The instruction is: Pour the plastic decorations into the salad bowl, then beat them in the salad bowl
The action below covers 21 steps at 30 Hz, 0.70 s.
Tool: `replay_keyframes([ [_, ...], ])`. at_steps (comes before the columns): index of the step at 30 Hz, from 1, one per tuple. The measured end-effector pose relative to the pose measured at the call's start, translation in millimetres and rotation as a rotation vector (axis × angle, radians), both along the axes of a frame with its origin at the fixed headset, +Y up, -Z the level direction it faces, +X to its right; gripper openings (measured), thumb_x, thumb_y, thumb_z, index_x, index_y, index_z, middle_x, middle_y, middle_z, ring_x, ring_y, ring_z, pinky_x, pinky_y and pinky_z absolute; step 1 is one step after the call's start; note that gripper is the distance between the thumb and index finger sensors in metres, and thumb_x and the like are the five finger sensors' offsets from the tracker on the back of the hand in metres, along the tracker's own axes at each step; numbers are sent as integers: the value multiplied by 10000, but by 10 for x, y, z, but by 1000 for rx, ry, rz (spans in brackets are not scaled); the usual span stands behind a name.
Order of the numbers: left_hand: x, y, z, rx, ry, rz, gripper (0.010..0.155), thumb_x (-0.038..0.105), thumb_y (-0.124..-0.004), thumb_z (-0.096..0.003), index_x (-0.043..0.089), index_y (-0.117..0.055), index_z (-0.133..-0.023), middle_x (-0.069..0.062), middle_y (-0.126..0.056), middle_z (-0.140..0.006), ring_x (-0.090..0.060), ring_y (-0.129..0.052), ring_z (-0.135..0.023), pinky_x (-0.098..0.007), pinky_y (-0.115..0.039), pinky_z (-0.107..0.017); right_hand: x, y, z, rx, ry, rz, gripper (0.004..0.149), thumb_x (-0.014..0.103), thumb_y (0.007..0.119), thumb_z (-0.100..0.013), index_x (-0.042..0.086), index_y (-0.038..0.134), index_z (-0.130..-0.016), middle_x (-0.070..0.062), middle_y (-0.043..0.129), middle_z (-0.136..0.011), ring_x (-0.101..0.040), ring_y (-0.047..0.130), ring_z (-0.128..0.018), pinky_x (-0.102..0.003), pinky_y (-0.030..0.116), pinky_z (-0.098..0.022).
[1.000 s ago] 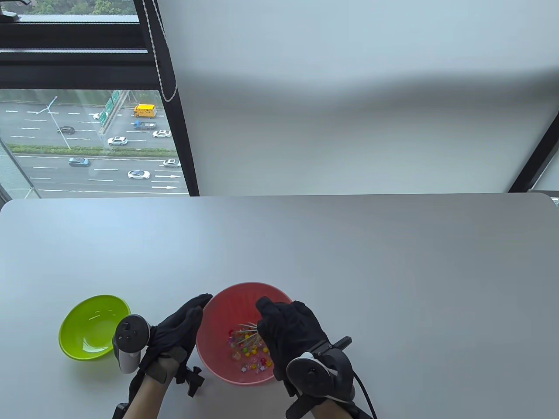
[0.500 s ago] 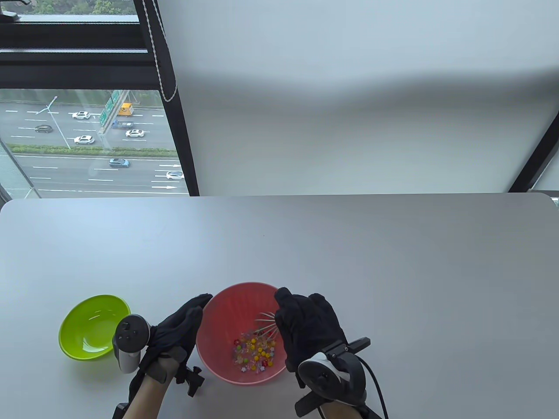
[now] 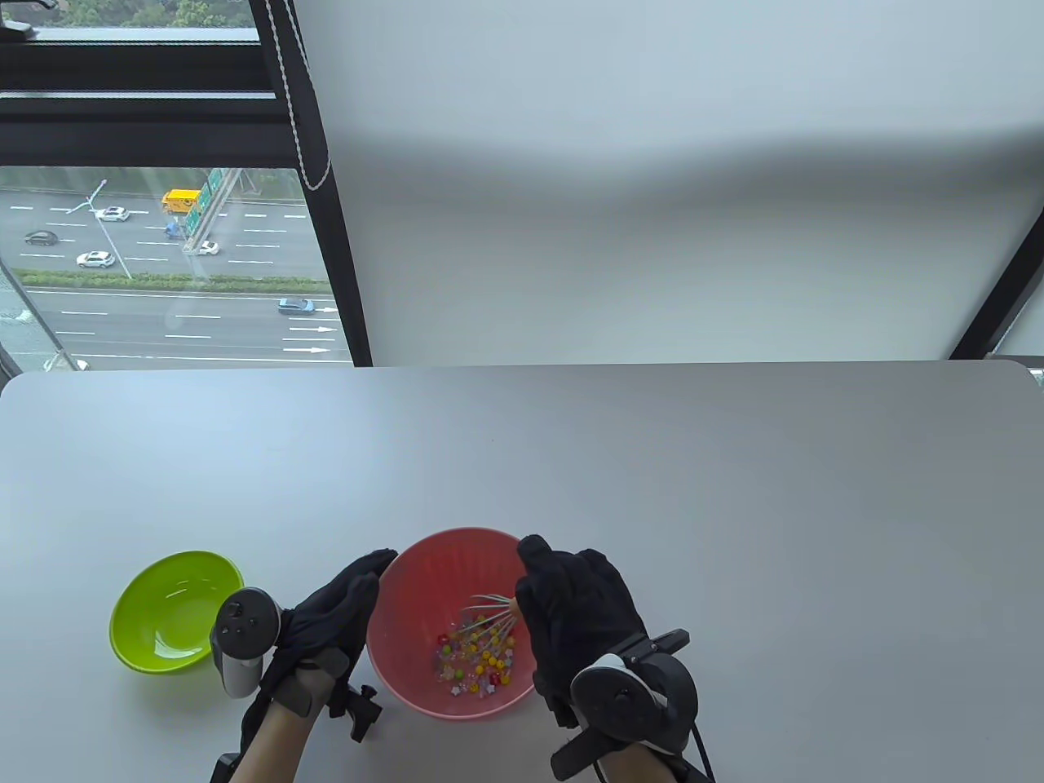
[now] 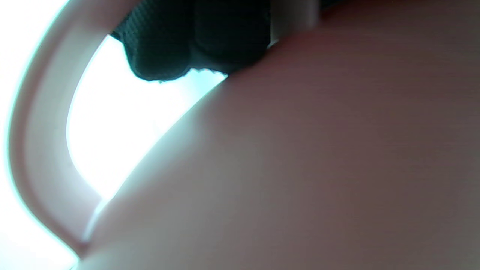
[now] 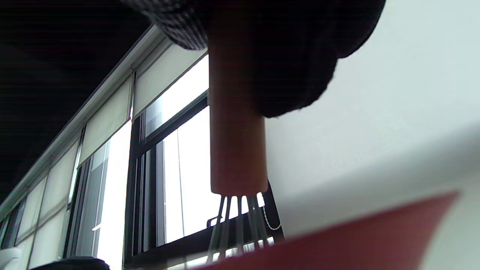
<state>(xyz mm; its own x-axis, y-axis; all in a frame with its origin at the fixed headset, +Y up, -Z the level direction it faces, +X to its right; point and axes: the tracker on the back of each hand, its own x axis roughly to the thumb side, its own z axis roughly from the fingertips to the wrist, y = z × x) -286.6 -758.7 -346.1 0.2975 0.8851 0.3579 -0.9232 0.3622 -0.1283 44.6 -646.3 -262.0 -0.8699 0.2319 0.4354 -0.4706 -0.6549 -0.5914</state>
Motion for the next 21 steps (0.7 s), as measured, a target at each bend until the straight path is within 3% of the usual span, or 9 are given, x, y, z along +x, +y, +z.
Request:
replay_keyframes([
  [1, 1, 0, 0, 0, -1, 0, 609, 564, -557, -566, 176, -727, -1003, -34, -901, -568, -311, -897, -597, -584, -625, -686, 31, 13, 4, 53, -97, 79, 498, 466, 679, -598, 264, 599, -1046, 85, 826, -840, -124, 1004, -451, -448, 710, -681],
  [2, 2, 1, 1, 0, 0, -1, 610, 565, -557, -565, 176, -727, -1003, -33, -902, -566, -310, -898, -596, -583, -627, -686, 47, 32, 1, 60, -97, 103, 497, 490, 660, -603, 278, 591, -1047, 113, 827, -838, -79, 1012, -450, -424, 732, -675],
  [5, 2, 0, 1, 0, -2, -1, 609, 564, -557, -566, 176, -726, -1003, -33, -901, -568, -311, -898, -597, -583, -625, -686, 60, 33, 22, 5, 53, -116, 486, 449, 697, -597, 270, 612, -1040, 70, 819, -848, -175, 987, -469, -469, 671, -700],
  [10, 3, 0, 0, -1, -2, -1, 609, 565, -557, -566, 177, -727, -1003, -33, -902, -568, -310, -897, -598, -584, -625, -687, 181, 167, 164, 116, 81, -295, 476, 486, 671, -604, 304, 593, -1037, 111, 799, -870, -123, 996, -500, -434, 685, -711],
  [16, 4, 0, 0, -2, -2, -1, 611, 565, -557, -566, 174, -727, -1004, -33, -901, -568, -311, -897, -598, -584, -625, -687, 659, 195, 157, 248, -98, -410, 476, 495, 696, -605, 306, 593, -1030, 112, 780, -896, -123, 1006, -550, -431, 675, -720],
  [18, 4, 0, 0, -2, -2, -1, 610, 566, -556, -566, 176, -727, -1003, -32, -901, -568, -310, -897, -598, -583, -625, -688, 797, 145, 90, 233, -173, -420, 486, 490, 740, -591, 294, 617, -1019, 100, 797, -890, -132, 1021, -555, -437, 684, -710],
  [21, 5, 0, -1, -2, -2, 0, 610, 565, -557, -567, 174, -728, -1003, -33, -901, -568, -312, -897, -598, -584, -624, -687, 893, -51, -112, 116, -250, -392, 496, 462, 805, -564, 272, 663, -1000, 73, 825, -879, -166, 1041, -568, -452, 685, -703],
])
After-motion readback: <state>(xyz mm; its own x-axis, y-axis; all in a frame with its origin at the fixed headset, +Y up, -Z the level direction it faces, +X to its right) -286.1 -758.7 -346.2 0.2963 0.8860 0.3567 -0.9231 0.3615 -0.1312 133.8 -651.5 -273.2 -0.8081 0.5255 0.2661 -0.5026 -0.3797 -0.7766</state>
